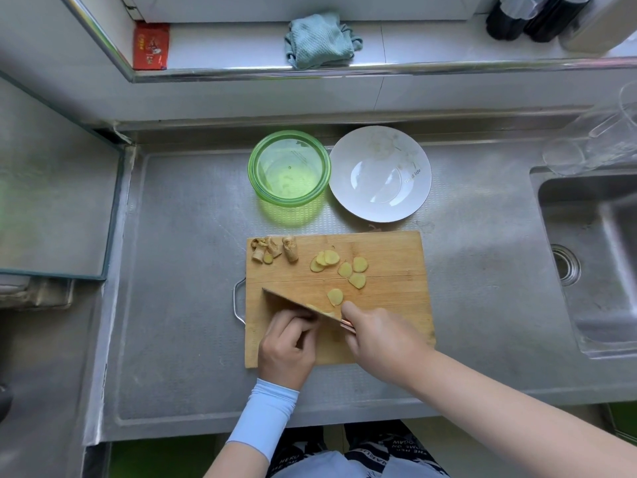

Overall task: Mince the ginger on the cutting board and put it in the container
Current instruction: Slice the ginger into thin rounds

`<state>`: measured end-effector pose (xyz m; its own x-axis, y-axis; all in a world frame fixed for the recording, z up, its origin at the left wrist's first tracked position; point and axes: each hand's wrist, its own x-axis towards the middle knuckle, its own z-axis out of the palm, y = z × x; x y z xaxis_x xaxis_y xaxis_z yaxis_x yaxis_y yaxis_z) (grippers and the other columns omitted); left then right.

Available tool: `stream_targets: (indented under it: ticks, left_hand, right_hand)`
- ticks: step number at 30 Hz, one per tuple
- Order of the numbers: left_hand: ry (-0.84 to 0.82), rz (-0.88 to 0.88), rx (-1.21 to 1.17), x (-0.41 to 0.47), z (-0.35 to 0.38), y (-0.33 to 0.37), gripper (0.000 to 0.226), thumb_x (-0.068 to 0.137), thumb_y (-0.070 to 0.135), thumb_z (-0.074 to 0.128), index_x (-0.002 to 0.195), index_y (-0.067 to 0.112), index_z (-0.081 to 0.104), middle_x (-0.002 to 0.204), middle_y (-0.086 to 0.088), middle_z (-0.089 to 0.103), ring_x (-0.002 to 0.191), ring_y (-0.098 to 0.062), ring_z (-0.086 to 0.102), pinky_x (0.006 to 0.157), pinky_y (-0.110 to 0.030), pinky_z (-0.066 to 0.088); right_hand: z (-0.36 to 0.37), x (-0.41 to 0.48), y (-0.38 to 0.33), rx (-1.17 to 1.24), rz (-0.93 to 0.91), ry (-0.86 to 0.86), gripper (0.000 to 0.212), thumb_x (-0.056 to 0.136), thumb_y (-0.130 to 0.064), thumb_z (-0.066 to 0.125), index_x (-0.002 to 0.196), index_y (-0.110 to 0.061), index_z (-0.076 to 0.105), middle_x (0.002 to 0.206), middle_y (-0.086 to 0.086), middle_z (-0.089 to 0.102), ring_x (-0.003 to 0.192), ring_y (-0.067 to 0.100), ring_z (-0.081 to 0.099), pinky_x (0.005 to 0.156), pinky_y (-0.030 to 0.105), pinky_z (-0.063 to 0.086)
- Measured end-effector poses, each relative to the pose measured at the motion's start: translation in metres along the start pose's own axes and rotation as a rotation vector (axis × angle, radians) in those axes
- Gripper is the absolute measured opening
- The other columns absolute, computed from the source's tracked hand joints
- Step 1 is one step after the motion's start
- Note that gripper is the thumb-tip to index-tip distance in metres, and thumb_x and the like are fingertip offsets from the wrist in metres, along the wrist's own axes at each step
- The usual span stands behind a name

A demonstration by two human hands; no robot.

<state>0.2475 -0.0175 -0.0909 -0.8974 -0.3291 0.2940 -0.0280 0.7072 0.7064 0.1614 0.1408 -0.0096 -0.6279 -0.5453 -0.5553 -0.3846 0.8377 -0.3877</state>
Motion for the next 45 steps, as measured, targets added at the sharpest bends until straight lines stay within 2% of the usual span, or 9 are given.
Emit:
stream_targets:
  ticks: [4, 7, 14, 17, 20, 29, 33, 37, 45]
  left_hand:
    - [-0.001, 0.008, -0.014, 0.001, -0.001, 0.001, 0.017, 0.073, -0.01, 0.077, 0.072, 0.005, 0.07, 0.084, -0.002, 0.067, 0.081, -0.018, 0.065, 0.073, -0.024, 0.052]
    - [-0.007, 0.034, -0.021, 0.001, -0.003, 0.003, 0.011, 0.075, -0.007, 0.078, 0.076, 0.003, 0.073, 0.088, -0.005, 0.067, 0.084, -0.017, 0.064, 0.078, -0.021, 0.05]
    - [0.032, 0.012, 0.037, -0.002, 0.0, 0.002, 0.015, 0.07, -0.01, 0.081, 0.074, 0.003, 0.074, 0.089, -0.005, 0.067, 0.084, -0.019, 0.063, 0.085, -0.014, 0.045]
    - [0.068, 0.018, 0.038, -0.004, 0.002, 0.0, 0.008, 0.072, -0.002, 0.079, 0.075, 0.005, 0.075, 0.094, 0.002, 0.062, 0.084, -0.017, 0.061, 0.086, -0.009, 0.042]
    - [0.069, 0.021, 0.048, -0.005, 0.004, -0.001, 0.01, 0.07, -0.003, 0.078, 0.074, 0.005, 0.074, 0.089, -0.001, 0.065, 0.082, -0.019, 0.061, 0.084, -0.009, 0.042]
    - [0.068, -0.006, 0.042, -0.005, 0.004, 0.001, 0.013, 0.071, -0.007, 0.076, 0.072, 0.005, 0.072, 0.085, -0.002, 0.066, 0.083, -0.017, 0.061, 0.082, -0.007, 0.04]
    - [0.062, -0.011, 0.051, -0.005, 0.004, 0.002, 0.018, 0.068, -0.012, 0.079, 0.072, 0.003, 0.072, 0.083, -0.006, 0.068, 0.084, -0.016, 0.061, 0.084, -0.008, 0.041]
    - [0.057, -0.021, 0.046, -0.005, 0.004, 0.002, 0.021, 0.065, -0.015, 0.08, 0.072, 0.004, 0.072, 0.083, -0.005, 0.069, 0.083, -0.015, 0.061, 0.084, -0.007, 0.04]
    - [0.065, -0.031, 0.042, -0.007, 0.006, -0.001, 0.022, 0.066, -0.016, 0.078, 0.072, 0.004, 0.072, 0.084, -0.004, 0.068, 0.083, -0.015, 0.061, 0.085, -0.007, 0.04]
  right_hand:
    - [-0.003, 0.005, -0.001, 0.036, 0.014, -0.007, 0.019, 0.097, -0.029, 0.047, 0.094, -0.028, 0.029, 0.083, 0.011, 0.062, 0.068, 0.034, 0.047, 0.056, 0.037, 0.037]
    - [-0.005, 0.006, 0.002, 0.099, 0.033, 0.037, 0.017, 0.096, -0.03, 0.048, 0.09, -0.028, 0.032, 0.084, 0.012, 0.063, 0.069, 0.033, 0.045, 0.057, 0.037, 0.035]
    - [-0.002, -0.022, 0.008, 0.041, -0.027, 0.114, 0.012, 0.098, -0.034, 0.043, 0.095, -0.024, 0.037, 0.066, -0.004, 0.045, 0.063, 0.033, 0.045, 0.052, 0.038, 0.032]
    - [0.003, -0.035, 0.008, -0.005, -0.025, 0.114, 0.011, 0.1, -0.036, 0.039, 0.1, -0.024, 0.04, 0.069, -0.003, 0.053, 0.063, 0.031, 0.051, 0.052, 0.037, 0.037]
    - [0.007, -0.042, 0.013, 0.004, -0.022, 0.113, 0.011, 0.1, -0.035, 0.039, 0.1, -0.024, 0.039, 0.071, 0.0, 0.058, 0.061, 0.032, 0.052, 0.053, 0.039, 0.041]
    - [0.005, -0.042, 0.023, -0.05, -0.016, 0.071, 0.011, 0.1, -0.036, 0.038, 0.102, -0.024, 0.037, 0.076, 0.0, 0.061, 0.063, 0.033, 0.05, 0.054, 0.042, 0.046]
    - [0.004, -0.04, 0.024, -0.051, -0.015, 0.055, 0.012, 0.101, -0.035, 0.038, 0.097, -0.024, 0.034, 0.071, -0.001, 0.056, 0.061, 0.032, 0.048, 0.053, 0.04, 0.043]
    - [0.002, -0.038, 0.025, -0.076, -0.003, 0.042, 0.017, 0.101, -0.036, 0.037, 0.093, -0.025, 0.028, 0.064, -0.003, 0.041, 0.06, 0.032, 0.044, 0.051, 0.038, 0.034]
    - [0.0, -0.033, 0.028, -0.083, -0.038, 0.011, 0.018, 0.099, -0.033, 0.038, 0.09, -0.026, 0.025, 0.062, -0.003, 0.04, 0.058, 0.031, 0.044, 0.052, 0.041, 0.041]
